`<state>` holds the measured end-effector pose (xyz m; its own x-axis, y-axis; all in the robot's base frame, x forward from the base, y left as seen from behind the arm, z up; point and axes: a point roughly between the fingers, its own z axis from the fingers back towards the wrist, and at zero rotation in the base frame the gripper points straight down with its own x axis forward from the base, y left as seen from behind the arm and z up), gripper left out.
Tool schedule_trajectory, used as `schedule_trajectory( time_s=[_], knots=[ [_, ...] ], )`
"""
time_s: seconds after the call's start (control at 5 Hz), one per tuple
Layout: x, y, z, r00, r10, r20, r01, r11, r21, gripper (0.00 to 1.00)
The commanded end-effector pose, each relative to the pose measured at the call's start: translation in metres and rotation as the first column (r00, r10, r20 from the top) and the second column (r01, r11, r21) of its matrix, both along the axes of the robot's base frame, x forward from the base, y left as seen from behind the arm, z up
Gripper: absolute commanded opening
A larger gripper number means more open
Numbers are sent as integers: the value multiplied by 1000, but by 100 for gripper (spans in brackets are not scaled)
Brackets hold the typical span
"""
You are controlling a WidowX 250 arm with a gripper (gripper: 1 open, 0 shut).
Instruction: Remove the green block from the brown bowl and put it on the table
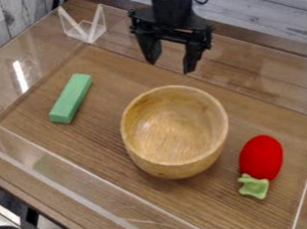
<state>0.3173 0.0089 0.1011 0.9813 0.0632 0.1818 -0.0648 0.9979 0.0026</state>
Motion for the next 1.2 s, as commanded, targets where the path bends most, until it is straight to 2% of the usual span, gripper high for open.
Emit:
schedule_trajectory(
  time_s=[0.0,0.2,0.6,1.0],
  knots=[
    [2,4,33,994,63,88,-65,998,13,0],
    [-5,10,40,990,104,96,-107,994,26,100],
    [-2,11,26,994,-33,103,26,997,69,100],
    [-1,35,39,989,-76,123,64,993,101,100]
  ],
)
